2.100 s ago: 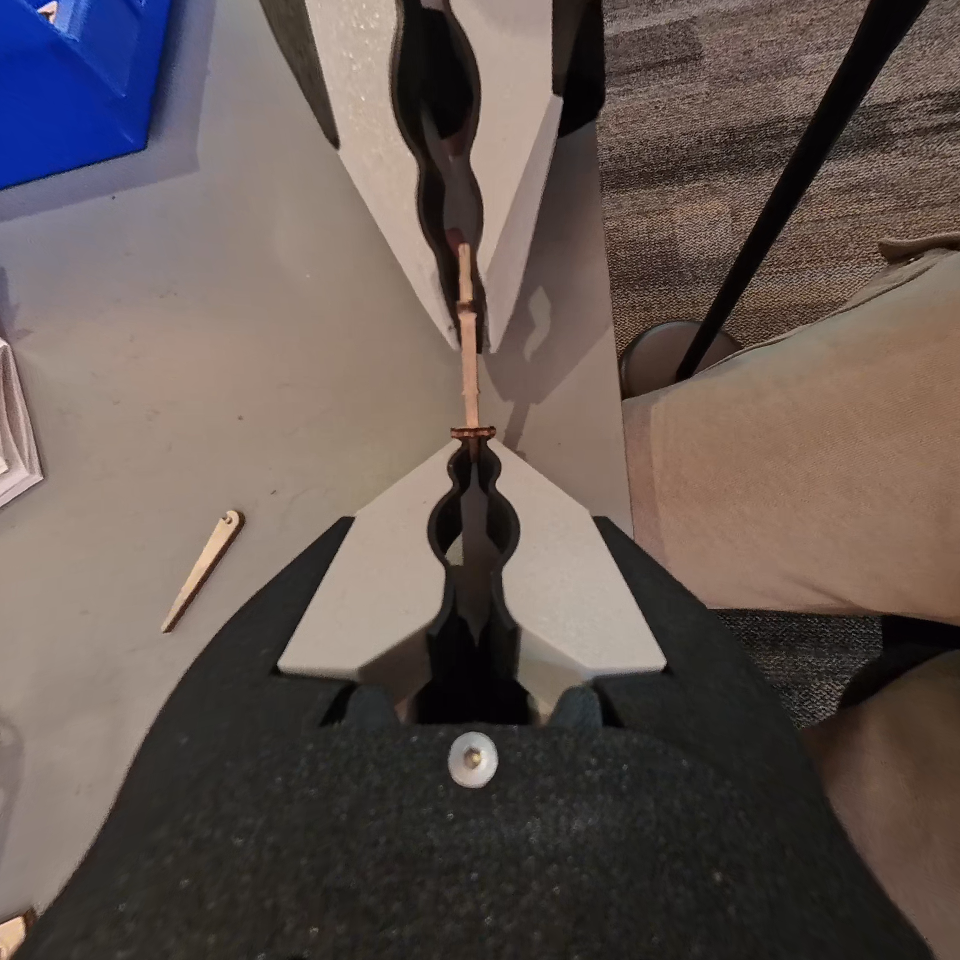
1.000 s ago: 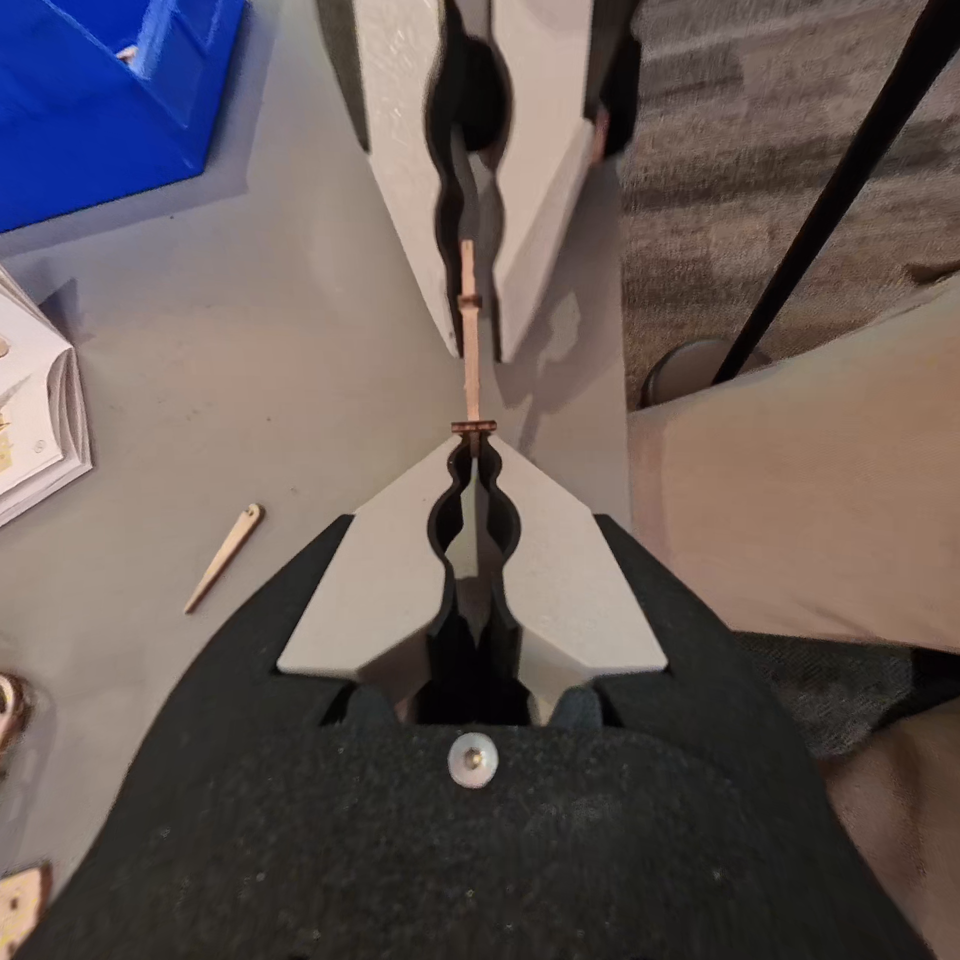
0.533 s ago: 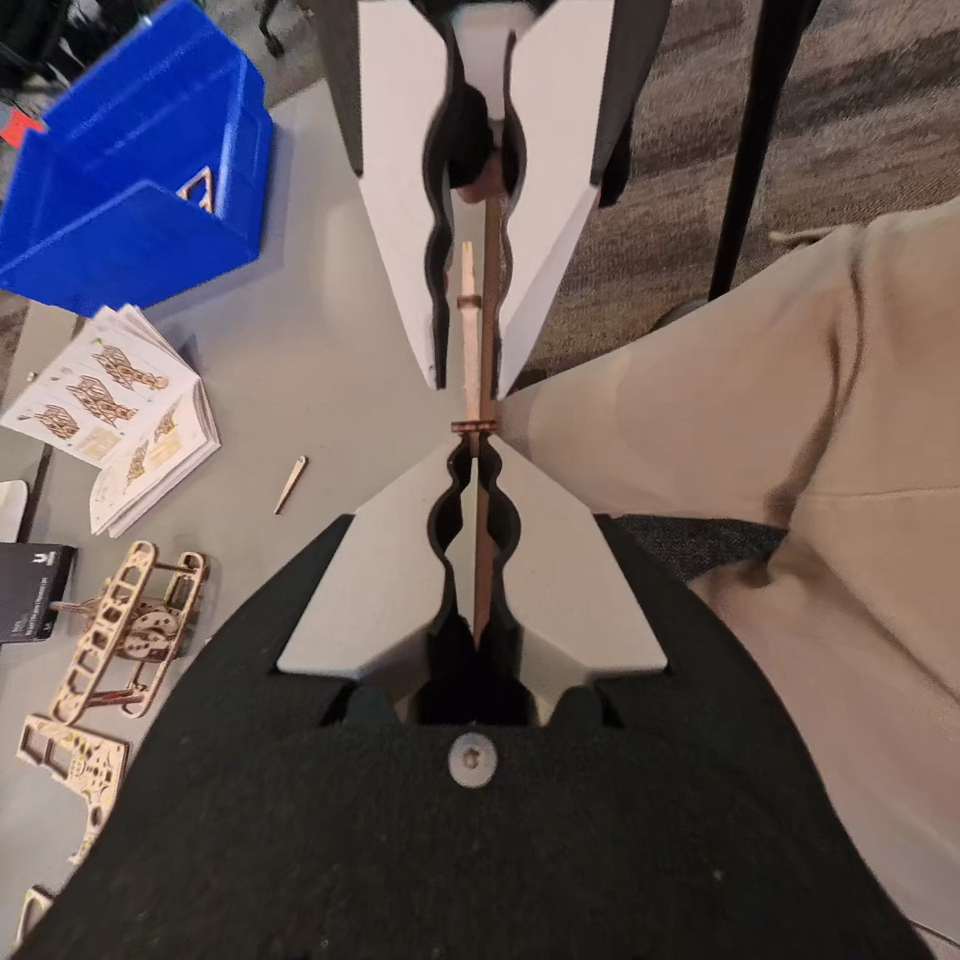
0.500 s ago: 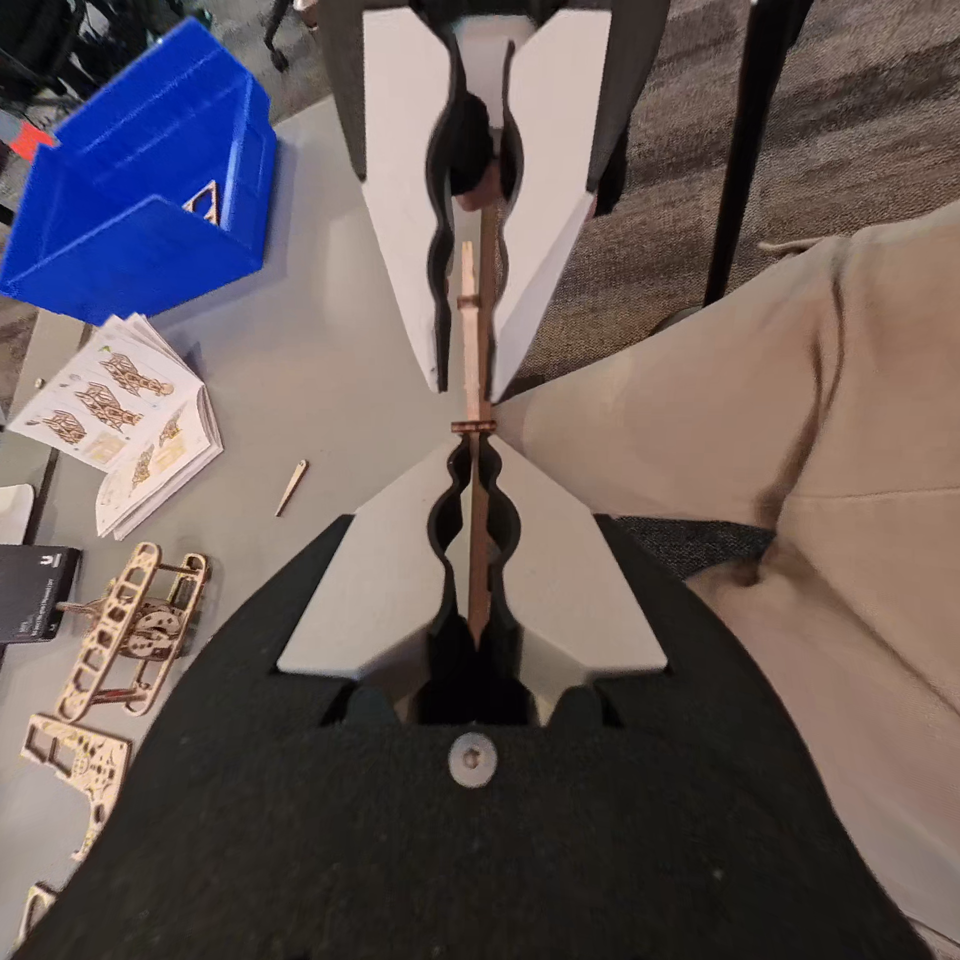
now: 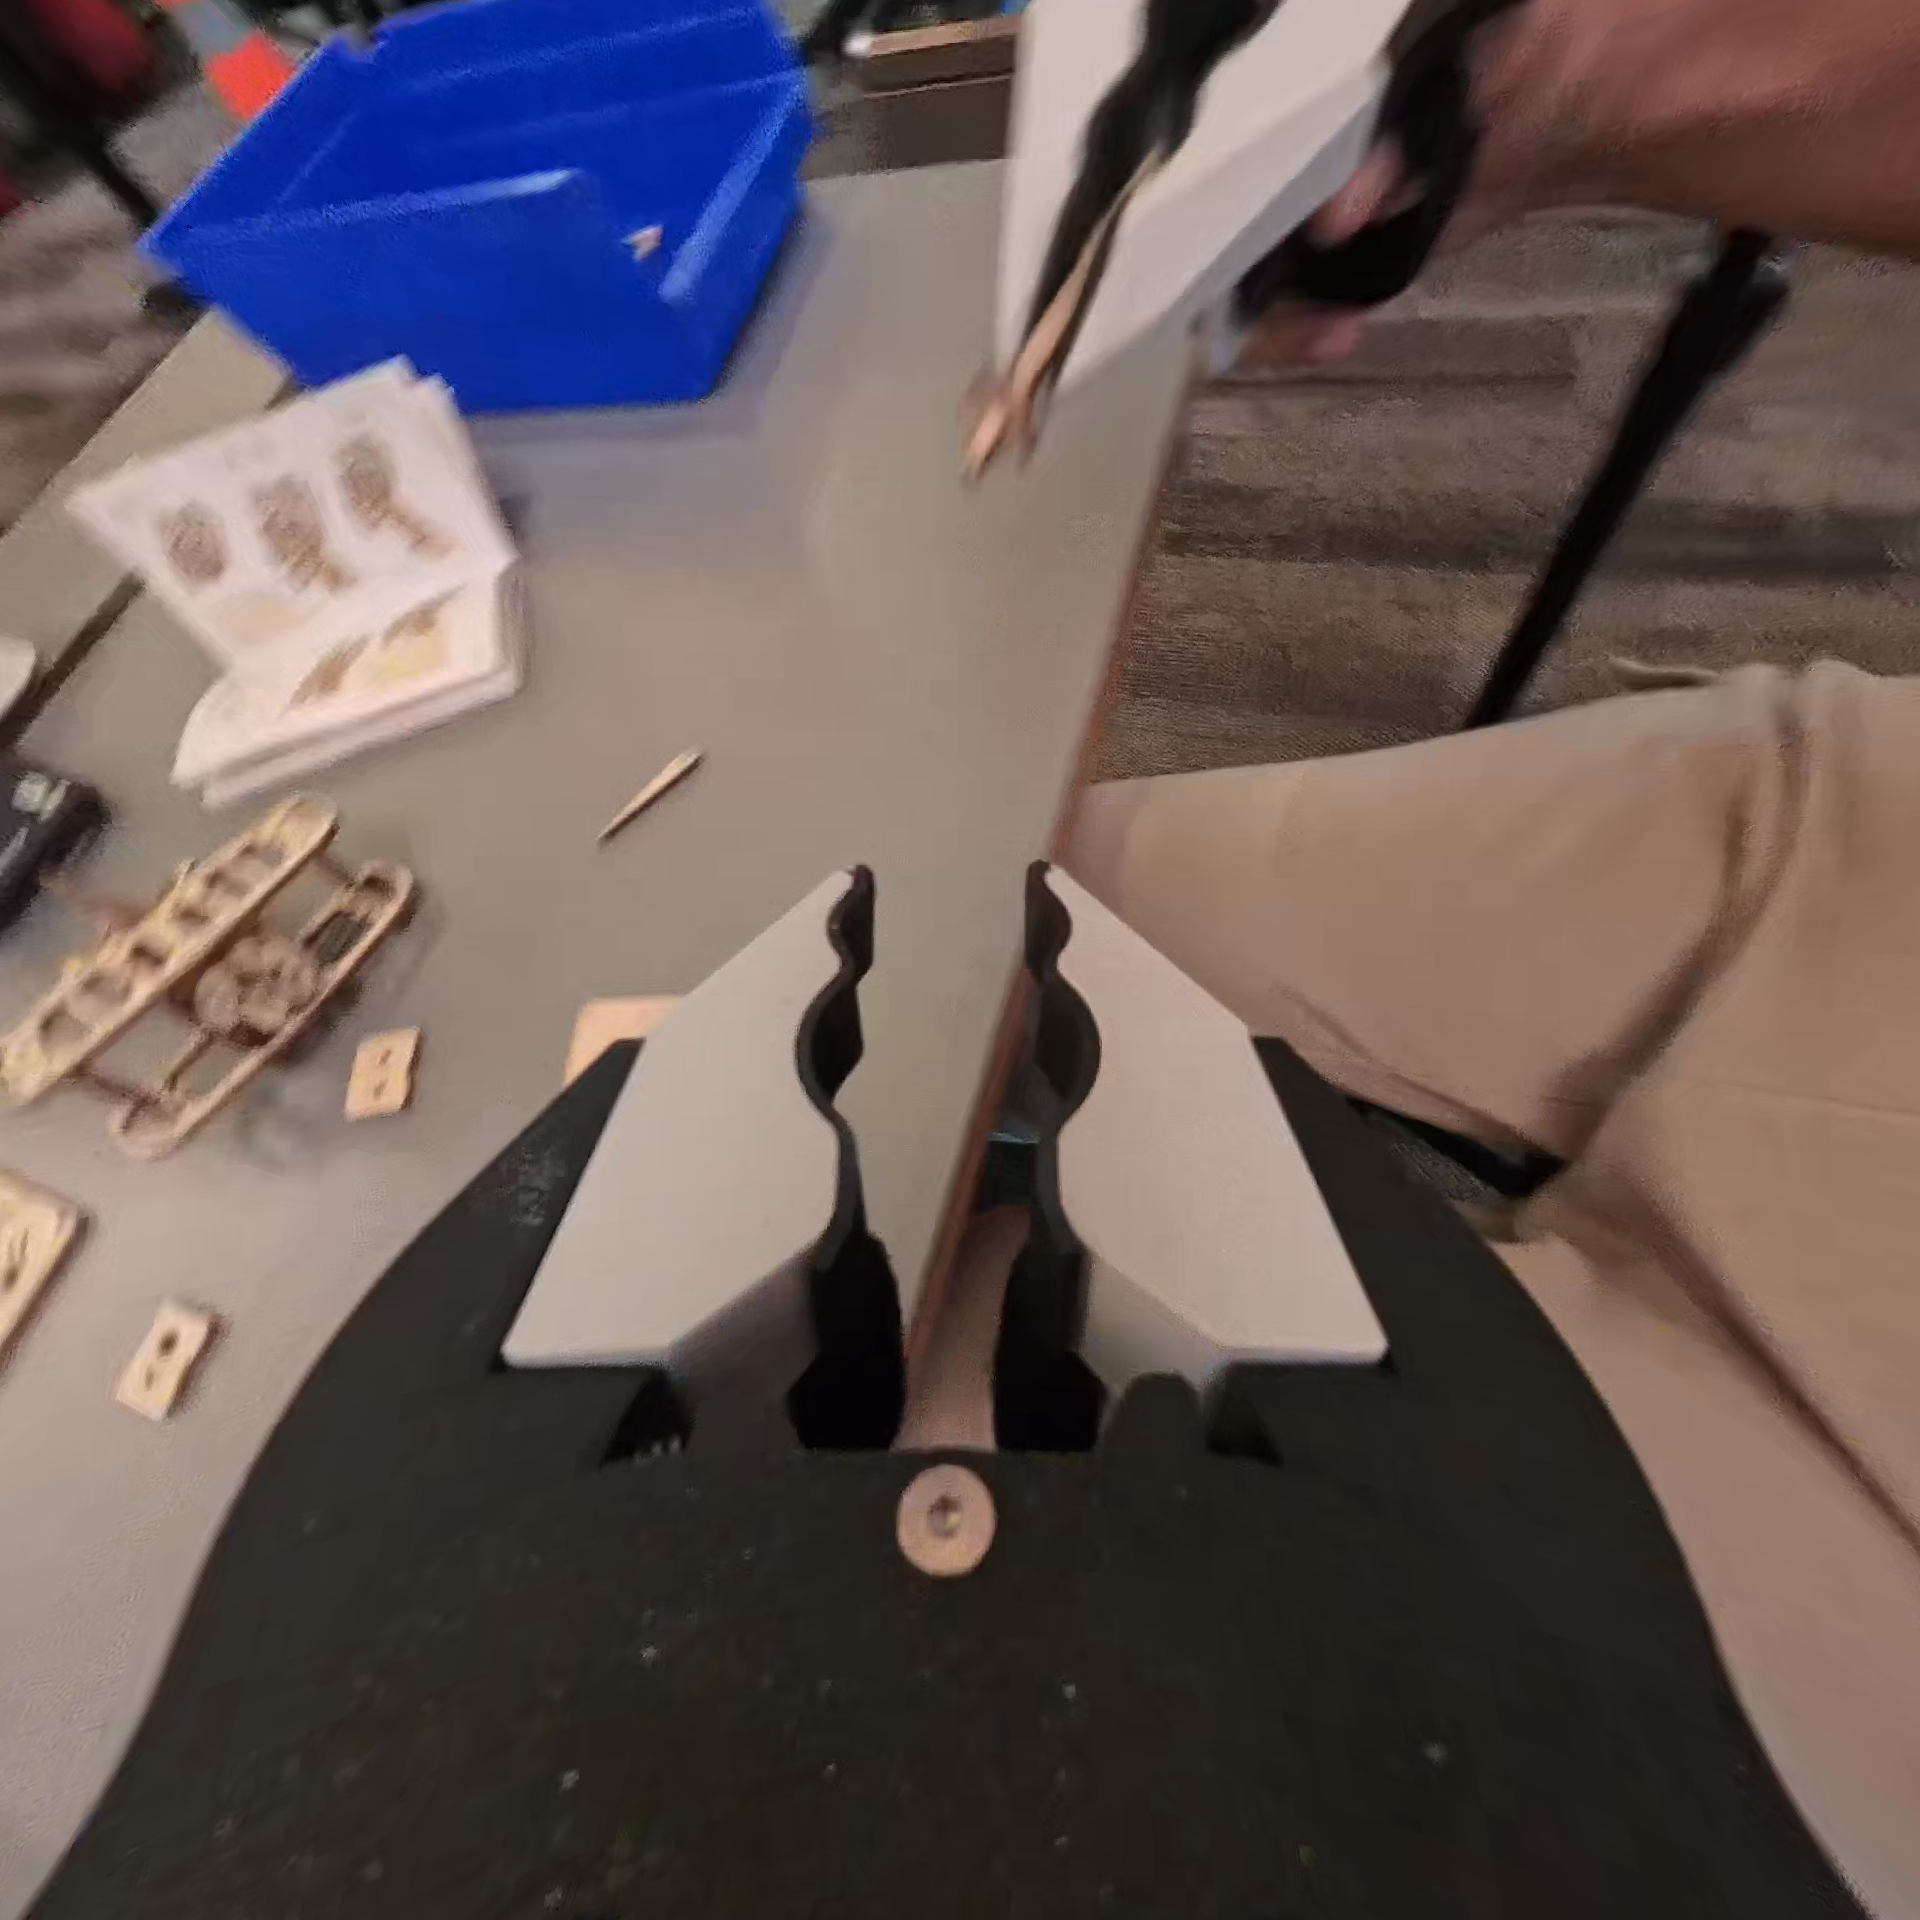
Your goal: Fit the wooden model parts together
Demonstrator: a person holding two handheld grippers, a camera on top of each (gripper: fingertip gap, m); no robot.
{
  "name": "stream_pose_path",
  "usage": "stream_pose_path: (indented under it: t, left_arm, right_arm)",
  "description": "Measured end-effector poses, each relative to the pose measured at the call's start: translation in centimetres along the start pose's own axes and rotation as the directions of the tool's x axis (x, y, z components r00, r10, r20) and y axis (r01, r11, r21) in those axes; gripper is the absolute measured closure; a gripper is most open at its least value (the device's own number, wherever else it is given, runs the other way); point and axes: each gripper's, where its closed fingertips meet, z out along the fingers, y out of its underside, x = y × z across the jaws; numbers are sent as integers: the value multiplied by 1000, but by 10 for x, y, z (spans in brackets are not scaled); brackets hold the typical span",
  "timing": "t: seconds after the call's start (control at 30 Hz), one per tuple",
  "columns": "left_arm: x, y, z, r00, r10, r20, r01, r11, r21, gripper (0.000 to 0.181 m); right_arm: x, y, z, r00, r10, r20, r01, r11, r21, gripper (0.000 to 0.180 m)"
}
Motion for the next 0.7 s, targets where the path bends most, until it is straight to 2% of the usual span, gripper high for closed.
stream_pose_path:
  t: [0.07,0.13,0.23,0.37,0.43,0.53,0.63,0.7]
  left_arm:
    - [-51,28,1,989,-90,117,86,996,38,159]
    - [-99,59,-1,958,-190,214,177,981,79,162]
    - [-162,91,-8,901,-279,332,239,958,156,164]
    - [-208,106,-5,861,-329,387,241,935,258,167]
    - [-218,100,-2,863,-319,393,217,935,280,168]
    - [-230,90,1,851,-263,455,126,943,309,174]
    - [-239,85,10,842,-143,520,3,966,260,180]
    - [-245,82,12,835,-129,535,-19,965,262,181]
  right_arm:
    - [51,11,-7,988,111,-111,-107,994,39,175]
    - [92,21,-10,967,195,-162,-183,979,85,175]
    - [152,40,-8,936,233,-265,-203,970,136,175]
    - [207,68,8,908,278,-312,-232,957,177,175]
    - [227,83,15,893,284,-349,-237,956,171,175]
    - [246,94,24,892,251,-377,-238,968,81,175]
    - [276,113,33,870,130,-475,-218,966,-136,175]
    - [303,114,38,837,77,-542,-221,953,-207,175]
